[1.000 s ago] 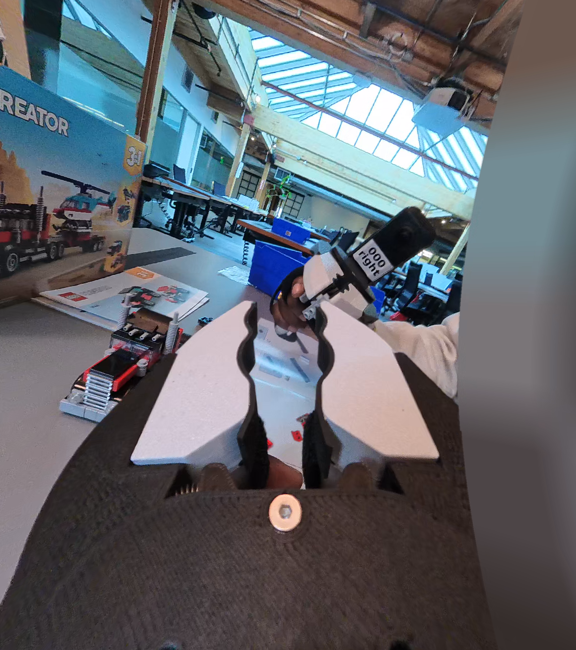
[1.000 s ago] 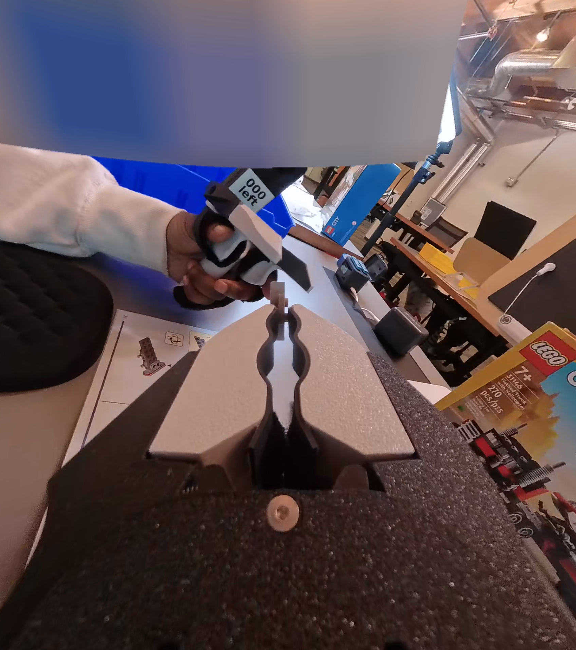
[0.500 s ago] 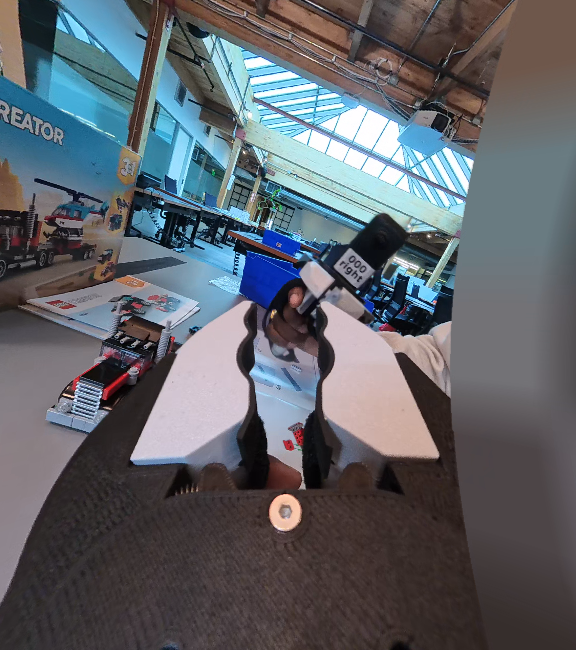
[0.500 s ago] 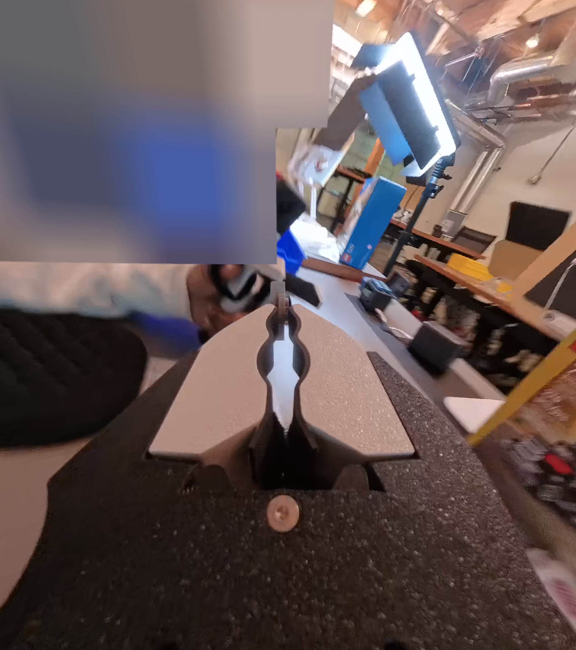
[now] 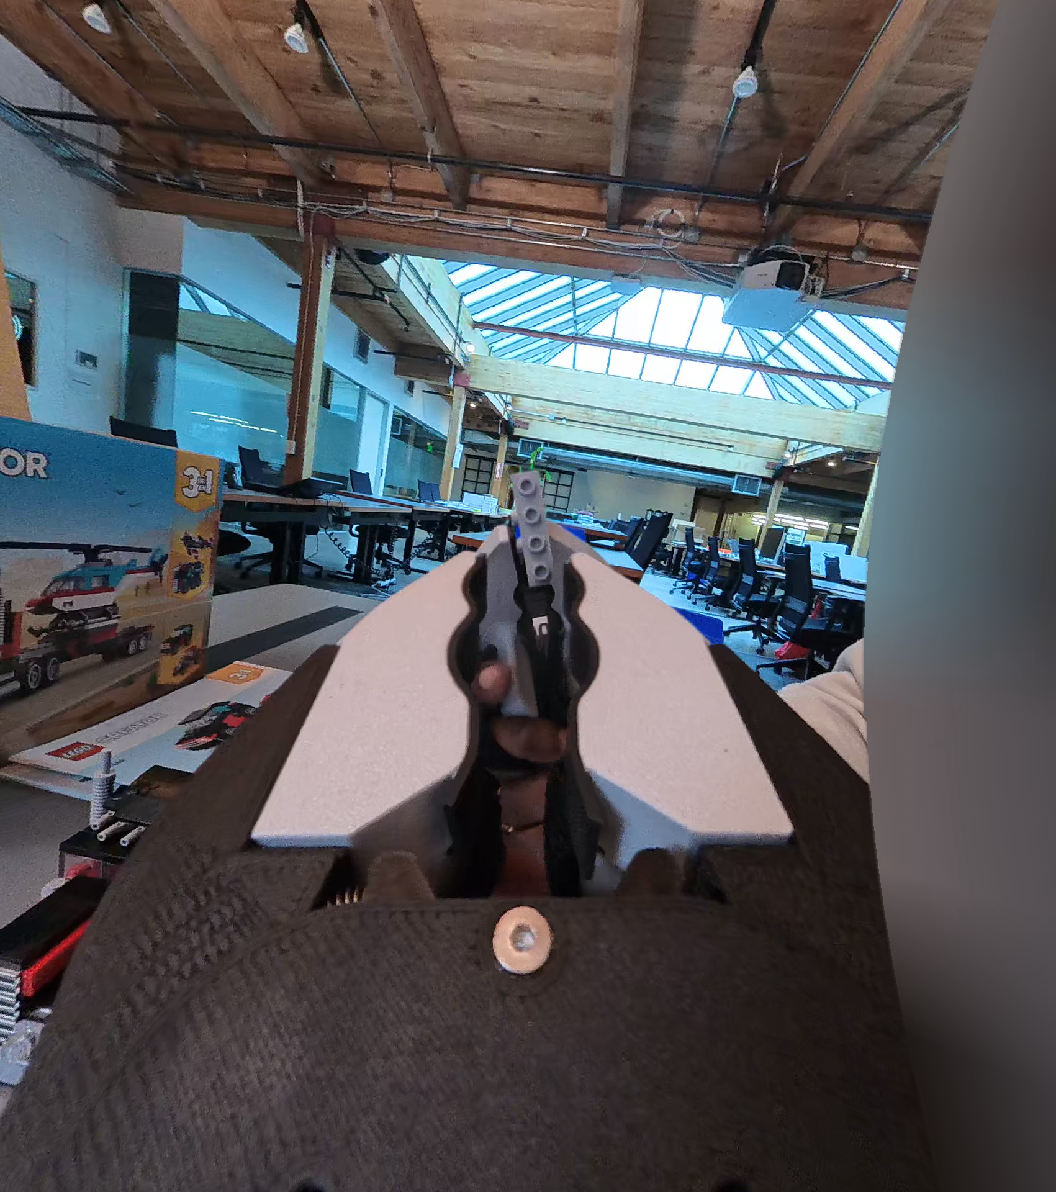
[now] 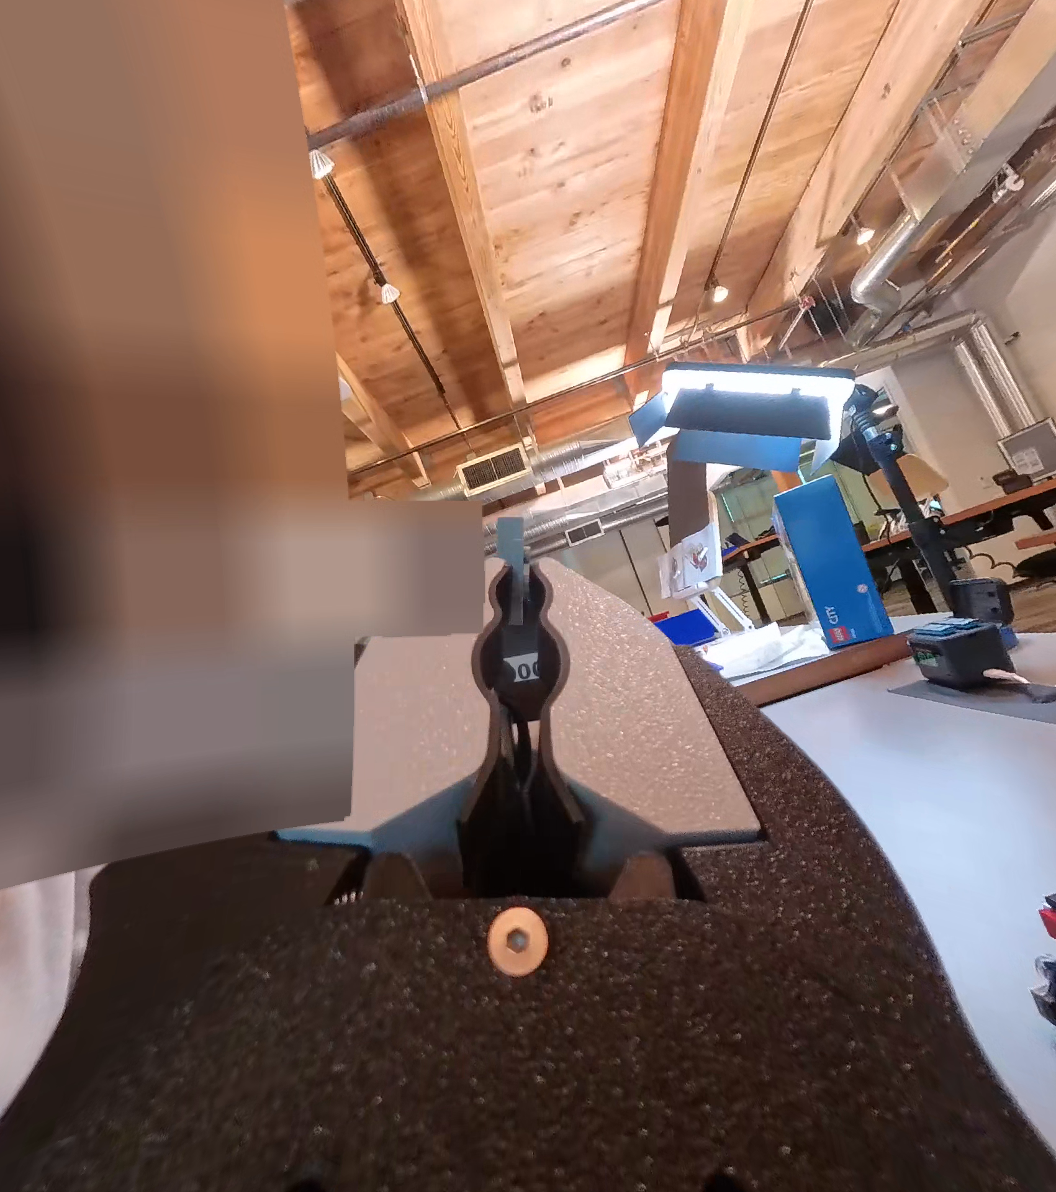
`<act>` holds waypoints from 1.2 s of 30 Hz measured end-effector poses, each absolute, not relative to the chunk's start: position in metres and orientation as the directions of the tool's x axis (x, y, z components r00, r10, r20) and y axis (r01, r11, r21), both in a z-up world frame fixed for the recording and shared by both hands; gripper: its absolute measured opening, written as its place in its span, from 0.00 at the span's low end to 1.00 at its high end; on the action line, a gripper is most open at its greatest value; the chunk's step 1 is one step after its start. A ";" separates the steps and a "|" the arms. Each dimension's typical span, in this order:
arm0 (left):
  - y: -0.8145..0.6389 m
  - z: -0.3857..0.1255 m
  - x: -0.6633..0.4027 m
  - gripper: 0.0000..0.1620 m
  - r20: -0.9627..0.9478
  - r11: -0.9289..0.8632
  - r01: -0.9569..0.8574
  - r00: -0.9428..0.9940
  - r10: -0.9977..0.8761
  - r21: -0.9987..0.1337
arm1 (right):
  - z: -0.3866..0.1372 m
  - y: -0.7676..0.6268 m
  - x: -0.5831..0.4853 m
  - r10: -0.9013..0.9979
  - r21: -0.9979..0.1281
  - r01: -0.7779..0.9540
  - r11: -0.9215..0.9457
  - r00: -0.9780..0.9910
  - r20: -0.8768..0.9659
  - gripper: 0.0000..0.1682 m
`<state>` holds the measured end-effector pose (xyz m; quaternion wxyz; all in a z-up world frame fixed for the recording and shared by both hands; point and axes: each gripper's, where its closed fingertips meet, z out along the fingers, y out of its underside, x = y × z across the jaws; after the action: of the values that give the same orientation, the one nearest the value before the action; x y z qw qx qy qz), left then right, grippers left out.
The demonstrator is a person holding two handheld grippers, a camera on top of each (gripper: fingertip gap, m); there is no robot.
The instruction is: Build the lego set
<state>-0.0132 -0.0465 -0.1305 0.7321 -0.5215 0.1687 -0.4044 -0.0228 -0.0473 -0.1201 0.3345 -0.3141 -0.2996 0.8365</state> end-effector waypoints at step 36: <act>-0.051 -0.237 -0.045 0.05 -0.398 -0.056 -0.598 0.597 -0.696 -0.799 | -0.224 -0.051 -0.043 0.855 -0.878 0.218 0.426 -0.415 0.311 0.06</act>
<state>-0.0447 -0.0512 -0.2370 0.5225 -0.7251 0.4462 -0.0469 -0.0430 -0.0511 -0.2241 0.4023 -0.3615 -0.7422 0.3957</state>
